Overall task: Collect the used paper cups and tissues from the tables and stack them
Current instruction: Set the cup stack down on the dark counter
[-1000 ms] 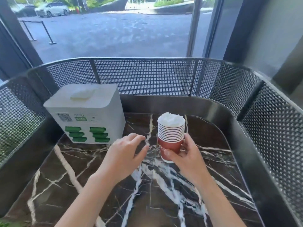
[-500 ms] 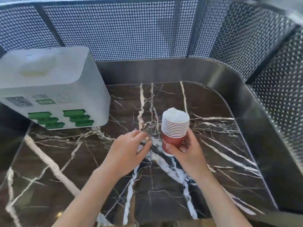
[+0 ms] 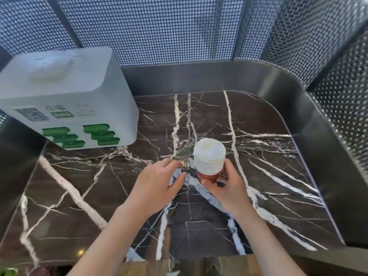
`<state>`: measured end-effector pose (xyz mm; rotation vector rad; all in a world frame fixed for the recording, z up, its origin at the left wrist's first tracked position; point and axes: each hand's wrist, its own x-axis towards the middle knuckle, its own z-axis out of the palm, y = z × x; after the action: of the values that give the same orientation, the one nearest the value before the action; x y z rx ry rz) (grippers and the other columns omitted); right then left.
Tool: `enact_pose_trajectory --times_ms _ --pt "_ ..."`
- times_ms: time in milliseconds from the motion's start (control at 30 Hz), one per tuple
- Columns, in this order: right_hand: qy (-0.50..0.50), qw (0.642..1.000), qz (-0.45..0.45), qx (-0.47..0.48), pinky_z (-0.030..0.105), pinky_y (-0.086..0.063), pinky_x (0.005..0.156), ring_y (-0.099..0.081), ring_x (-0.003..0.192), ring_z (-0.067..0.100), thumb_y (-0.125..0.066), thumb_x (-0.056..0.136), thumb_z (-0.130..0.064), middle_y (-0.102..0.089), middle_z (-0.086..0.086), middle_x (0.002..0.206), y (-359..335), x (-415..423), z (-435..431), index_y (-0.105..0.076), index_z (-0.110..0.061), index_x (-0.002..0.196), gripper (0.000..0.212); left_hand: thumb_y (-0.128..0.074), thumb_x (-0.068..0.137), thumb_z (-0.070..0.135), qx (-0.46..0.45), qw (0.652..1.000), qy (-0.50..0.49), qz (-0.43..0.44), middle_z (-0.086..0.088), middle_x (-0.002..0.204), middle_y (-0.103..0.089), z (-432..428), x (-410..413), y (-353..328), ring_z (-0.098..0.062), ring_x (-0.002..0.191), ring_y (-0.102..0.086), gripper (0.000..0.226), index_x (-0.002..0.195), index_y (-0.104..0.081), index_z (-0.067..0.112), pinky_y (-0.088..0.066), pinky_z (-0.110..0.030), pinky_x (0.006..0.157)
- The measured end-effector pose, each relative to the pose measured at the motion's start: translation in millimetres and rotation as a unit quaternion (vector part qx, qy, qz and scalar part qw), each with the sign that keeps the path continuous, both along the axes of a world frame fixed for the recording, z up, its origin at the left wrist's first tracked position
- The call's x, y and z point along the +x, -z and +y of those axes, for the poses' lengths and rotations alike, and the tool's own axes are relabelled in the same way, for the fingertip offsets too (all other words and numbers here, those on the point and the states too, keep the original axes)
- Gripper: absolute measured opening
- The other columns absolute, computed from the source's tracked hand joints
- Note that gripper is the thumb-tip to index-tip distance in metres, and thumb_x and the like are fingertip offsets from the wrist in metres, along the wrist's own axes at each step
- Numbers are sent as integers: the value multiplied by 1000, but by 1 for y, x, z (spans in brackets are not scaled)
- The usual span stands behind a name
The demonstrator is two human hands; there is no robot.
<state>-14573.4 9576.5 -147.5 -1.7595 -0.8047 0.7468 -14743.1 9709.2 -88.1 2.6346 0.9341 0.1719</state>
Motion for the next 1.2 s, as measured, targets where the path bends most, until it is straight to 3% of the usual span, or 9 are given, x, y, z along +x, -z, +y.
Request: enact_pose_trajectory --times_ms 67,200,600,700,867,967,1067,1200 --pt "-7 1000 -14 -9 13 -52 93 -62 113 -8 -87 81 -17 -65 -36 120 5 -4 -4 -52 -51 125 66 -48 98 48 -3 1000 0 1 13 120 -63 -4 -3 2 -15 97 -63 39 128 -60 26 -47 -27 81" --pt "-4 1000 -22 -7 14 -51 94 -62 114 -5 -86 81 -21 -66 -24 127 12 -9 -11 -54 -44 128 62 -45 98 50 -1 1000 -1 1 12 120 -64 -12 -9 3 -15 99 -63 41 127 -61 26 -47 -28 85" --pt "8 998 -59 -34 26 -56 90 -60 115 -4 -88 79 -28 -64 -28 122 16 -16 -24 -42 -64 117 70 -40 96 52 4 1000 -2 -2 11 113 -65 -33 -23 7 -15 92 -63 44 122 -63 24 -48 -28 75" --pt "5 997 -67 -41 18 -51 88 -57 115 -10 -88 79 -27 -61 -32 121 18 -18 -26 -41 -65 117 71 -45 97 49 5 1000 -8 -4 12 112 -65 -38 -29 9 -16 92 -63 40 121 -63 23 -50 -31 76" --pt "-7 998 -49 -42 25 -52 98 -58 118 -5 -86 81 -32 -60 -35 124 14 -20 -34 -45 -62 117 62 -42 97 51 1 1000 -12 -6 12 114 -64 -42 -35 7 -14 89 -64 40 120 -62 25 -52 -33 76" --pt "-15 998 -47 -50 25 -52 98 -58 117 -11 -83 85 -33 -58 -44 119 6 -20 -43 -46 -64 114 56 -40 97 53 8 1000 -11 -7 12 113 -64 -46 -37 3 -13 90 -64 42 120 -62 25 -53 -34 77" --pt "-17 998 -38 -56 30 -52 104 -58 118 -9 -82 86 -33 -59 -36 122 -5 -19 -51 -48 -57 120 54 -43 98 51 26 1000 -8 -6 11 114 -65 -52 -36 -5 -16 94 -63 40 121 -62 25 -52 -33 79" --pt "-12 997 -43 -61 35 -50 109 -56 126 -3 -76 76 -60 -60 -24 134 -23 -16 -61 -49 -42 137 69 -41 97 53 45 999 -7 -13 12 115 -64 -61 -33 -25 -17 91 -63 41 123 -60 27 -48 -30 77"
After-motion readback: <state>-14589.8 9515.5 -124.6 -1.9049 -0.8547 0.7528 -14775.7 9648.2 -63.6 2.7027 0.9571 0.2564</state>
